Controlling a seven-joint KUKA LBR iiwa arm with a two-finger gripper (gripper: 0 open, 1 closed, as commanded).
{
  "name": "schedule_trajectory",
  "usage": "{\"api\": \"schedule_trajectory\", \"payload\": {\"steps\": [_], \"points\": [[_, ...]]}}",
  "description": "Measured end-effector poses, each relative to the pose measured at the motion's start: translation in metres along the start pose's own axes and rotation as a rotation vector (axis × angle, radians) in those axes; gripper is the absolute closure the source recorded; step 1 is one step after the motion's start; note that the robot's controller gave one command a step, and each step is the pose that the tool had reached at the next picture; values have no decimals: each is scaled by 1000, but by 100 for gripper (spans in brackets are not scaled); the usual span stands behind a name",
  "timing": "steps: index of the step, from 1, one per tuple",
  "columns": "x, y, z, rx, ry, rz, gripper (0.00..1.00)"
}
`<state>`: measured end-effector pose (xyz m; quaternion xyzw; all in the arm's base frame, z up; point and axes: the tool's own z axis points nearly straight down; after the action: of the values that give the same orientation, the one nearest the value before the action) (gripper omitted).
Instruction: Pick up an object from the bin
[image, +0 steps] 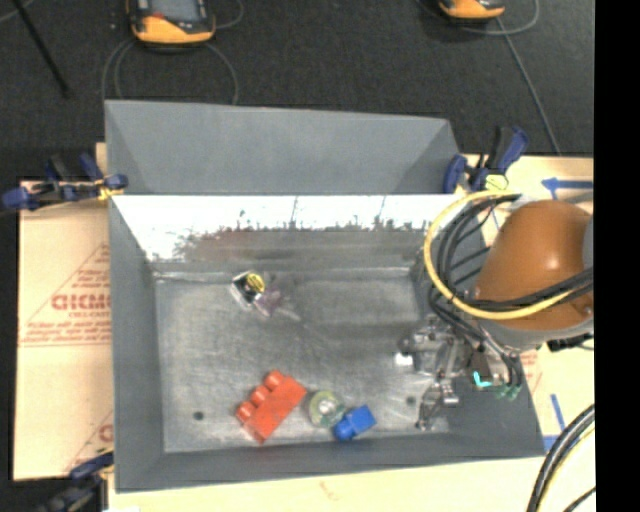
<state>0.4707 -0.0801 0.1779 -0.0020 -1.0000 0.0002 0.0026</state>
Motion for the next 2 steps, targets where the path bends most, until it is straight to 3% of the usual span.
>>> {"api": "schedule_trajectory", "payload": {"steps": [1, 2], "points": [[-30, 51, 105, 5, -13, -134, 0], [-30, 51, 103, 4, -15, -133, 100]]}}
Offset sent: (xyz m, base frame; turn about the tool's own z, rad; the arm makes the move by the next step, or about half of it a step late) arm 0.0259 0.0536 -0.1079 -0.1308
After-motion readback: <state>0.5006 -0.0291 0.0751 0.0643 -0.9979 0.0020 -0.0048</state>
